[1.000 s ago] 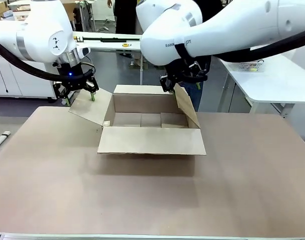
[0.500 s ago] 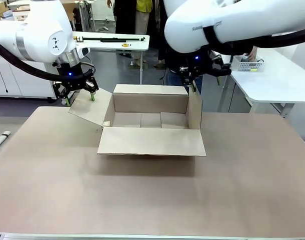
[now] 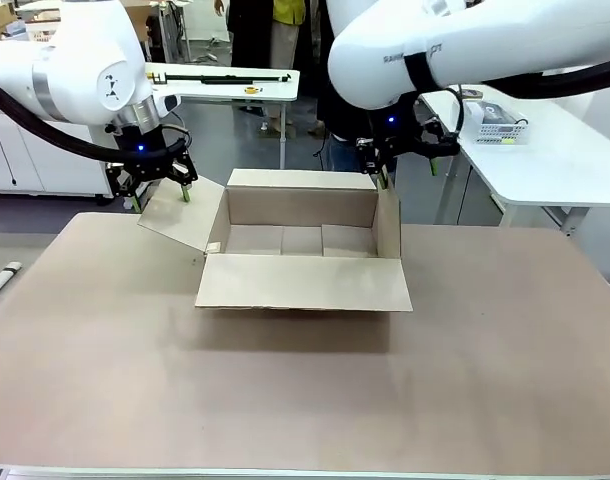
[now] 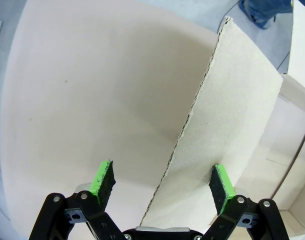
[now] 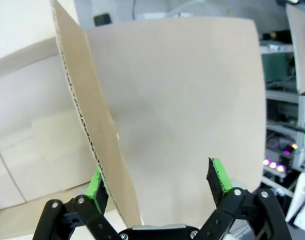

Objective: Pack the gift set into the box.
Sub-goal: Place both hands on the side flaps of the Package Box and spread them outward.

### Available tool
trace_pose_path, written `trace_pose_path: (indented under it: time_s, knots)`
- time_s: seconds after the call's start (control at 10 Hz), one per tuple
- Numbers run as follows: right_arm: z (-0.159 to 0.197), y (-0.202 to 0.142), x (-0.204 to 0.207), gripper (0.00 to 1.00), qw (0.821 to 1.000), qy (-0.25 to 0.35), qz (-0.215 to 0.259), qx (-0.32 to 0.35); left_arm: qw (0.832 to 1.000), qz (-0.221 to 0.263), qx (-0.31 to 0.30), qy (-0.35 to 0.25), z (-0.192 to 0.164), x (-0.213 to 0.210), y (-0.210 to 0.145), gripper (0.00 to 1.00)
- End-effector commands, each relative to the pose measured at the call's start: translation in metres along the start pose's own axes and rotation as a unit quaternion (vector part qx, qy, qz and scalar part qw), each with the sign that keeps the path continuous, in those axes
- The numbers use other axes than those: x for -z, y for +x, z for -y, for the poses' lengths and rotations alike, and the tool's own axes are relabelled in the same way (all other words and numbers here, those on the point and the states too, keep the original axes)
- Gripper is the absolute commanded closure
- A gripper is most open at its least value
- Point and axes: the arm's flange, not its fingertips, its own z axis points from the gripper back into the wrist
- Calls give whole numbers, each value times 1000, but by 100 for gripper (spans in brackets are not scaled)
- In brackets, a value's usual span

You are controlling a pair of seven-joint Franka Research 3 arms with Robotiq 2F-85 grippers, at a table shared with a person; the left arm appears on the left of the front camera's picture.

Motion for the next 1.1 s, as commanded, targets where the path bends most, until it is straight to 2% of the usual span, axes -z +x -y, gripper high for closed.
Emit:
trace_pose_path:
  time_s: [0.0, 0.1, 0.2, 0.4, 0.7, 0.8, 1.0]
  knots:
    - [50, 7, 25, 0, 993, 101, -61, 0, 1000, 2, -7, 10, 0, -2, -1, 0]
    - [69, 11, 38, 0, 986, 148, -79, -5, 1000, 2, -7, 10, 0, -2, -1, 0]
    - [82, 19, 57, 0, 984, 145, -107, 10, 1000, 2, -7, 10, 0, -2, -1, 0]
    - [96, 26, 95, 0, 958, 247, -147, -16, 1000, 2, -7, 10, 0, -2, -1, 0]
    - [135, 27, 139, 0, 915, 367, -163, 45, 1000, 2, -7, 10, 0, -2, -1, 0]
    - [108, 38, 117, 0, 948, 275, -157, 12, 1000, 2, -7, 10, 0, -2, -1, 0]
    - [108, 38, 117, 0, 948, 275, -157, 12, 1000, 2, -7, 10, 0, -2, -1, 0]
